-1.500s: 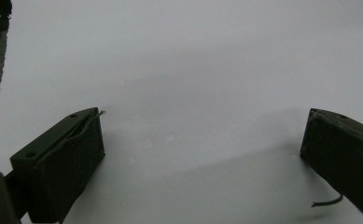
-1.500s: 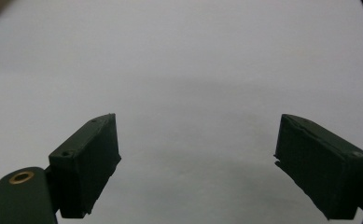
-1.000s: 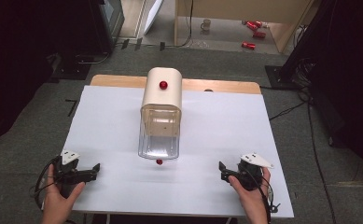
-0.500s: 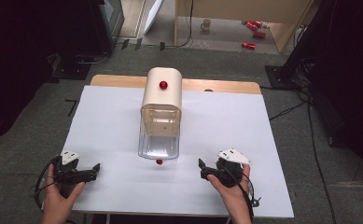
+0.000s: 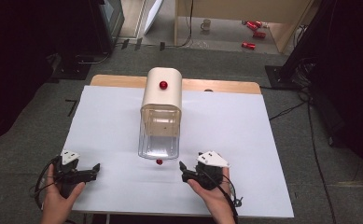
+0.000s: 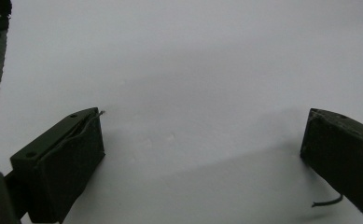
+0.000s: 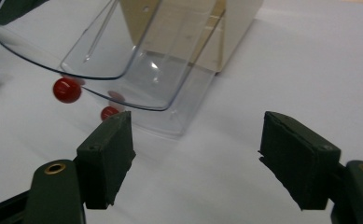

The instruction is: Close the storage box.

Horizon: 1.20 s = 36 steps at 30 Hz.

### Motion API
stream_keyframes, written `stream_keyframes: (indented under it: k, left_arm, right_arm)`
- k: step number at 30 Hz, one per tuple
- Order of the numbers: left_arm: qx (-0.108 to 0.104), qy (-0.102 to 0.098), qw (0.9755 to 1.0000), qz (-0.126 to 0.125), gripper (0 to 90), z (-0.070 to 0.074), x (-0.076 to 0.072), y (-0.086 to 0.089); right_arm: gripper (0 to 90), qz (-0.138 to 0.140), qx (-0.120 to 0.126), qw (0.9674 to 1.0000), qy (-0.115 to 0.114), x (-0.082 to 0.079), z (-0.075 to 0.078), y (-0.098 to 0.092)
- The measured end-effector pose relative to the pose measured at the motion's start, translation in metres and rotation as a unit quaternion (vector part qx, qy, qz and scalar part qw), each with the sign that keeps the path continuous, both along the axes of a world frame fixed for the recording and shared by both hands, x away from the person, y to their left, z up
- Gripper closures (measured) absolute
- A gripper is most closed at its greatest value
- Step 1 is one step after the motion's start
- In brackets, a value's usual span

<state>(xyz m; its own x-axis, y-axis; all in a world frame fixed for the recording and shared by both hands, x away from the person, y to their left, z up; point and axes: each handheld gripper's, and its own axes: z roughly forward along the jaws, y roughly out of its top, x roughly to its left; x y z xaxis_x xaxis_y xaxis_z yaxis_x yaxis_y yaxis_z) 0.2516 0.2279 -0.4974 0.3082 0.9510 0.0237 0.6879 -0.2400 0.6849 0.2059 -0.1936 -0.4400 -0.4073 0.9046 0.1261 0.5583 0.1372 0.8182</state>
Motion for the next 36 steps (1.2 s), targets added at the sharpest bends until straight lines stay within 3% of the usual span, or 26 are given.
stream_keyframes:
  k: [16,36]
  left_arm:
    - [0.0,0.0,1.0,0.0,0.0,0.0,0.0,0.0]
    - [0.0,0.0,1.0,0.0,0.0,0.0,0.0,0.0]
  right_arm:
    - [39.3,0.038,0.02,0.9991,0.007,-0.005,-0.01,0.036]
    - [60.4,0.064,0.033,0.9974,0.008,-0.004,-0.015,0.06]
